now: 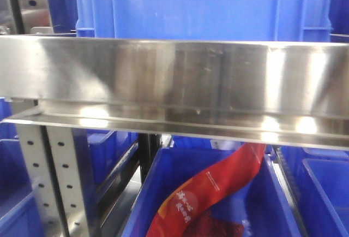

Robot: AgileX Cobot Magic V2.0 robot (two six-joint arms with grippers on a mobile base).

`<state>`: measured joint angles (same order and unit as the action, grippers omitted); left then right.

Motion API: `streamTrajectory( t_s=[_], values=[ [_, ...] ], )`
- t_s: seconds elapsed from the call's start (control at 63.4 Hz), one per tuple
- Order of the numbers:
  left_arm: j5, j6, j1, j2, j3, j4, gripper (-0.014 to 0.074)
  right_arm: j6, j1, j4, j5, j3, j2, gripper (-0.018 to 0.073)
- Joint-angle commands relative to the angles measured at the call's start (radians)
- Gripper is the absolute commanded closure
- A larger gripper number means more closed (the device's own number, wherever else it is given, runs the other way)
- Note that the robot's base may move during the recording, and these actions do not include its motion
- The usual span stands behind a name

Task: Grab PVC pipe and place in blue bin
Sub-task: 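Drive up to the shelf and stop facing the blue bins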

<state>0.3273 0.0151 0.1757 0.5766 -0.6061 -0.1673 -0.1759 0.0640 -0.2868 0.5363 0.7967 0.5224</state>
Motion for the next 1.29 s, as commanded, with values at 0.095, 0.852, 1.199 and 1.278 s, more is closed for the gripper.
streamTrajectory(
  t_s=[0.095,0.852,1.199,1.278],
  values=[
    [-0.03,-0.008,-0.002,-0.004,-0.003,-0.007,0.0707,-0.009,0.0,0.003,-0.028,0.002,-0.006,0.0728],
    [-0.03,-0.008,-0.002,-0.004,-0.003,-0.007,0.0707,-0.009,0.0,0.003,-0.028,0.002,-0.006,0.0728],
    [-0.03,-0.008,-0.002,-0.004,-0.003,-0.007,0.0707,-0.009,0.0,0.003,-0.028,0.002,-0.006,0.0728],
    [-0.03,-0.008,-0.002,-0.004,-0.003,-0.007,0.0707,-0.009,0.0,0.003,-0.028,0.002,-0.006,0.0728]
  ],
)
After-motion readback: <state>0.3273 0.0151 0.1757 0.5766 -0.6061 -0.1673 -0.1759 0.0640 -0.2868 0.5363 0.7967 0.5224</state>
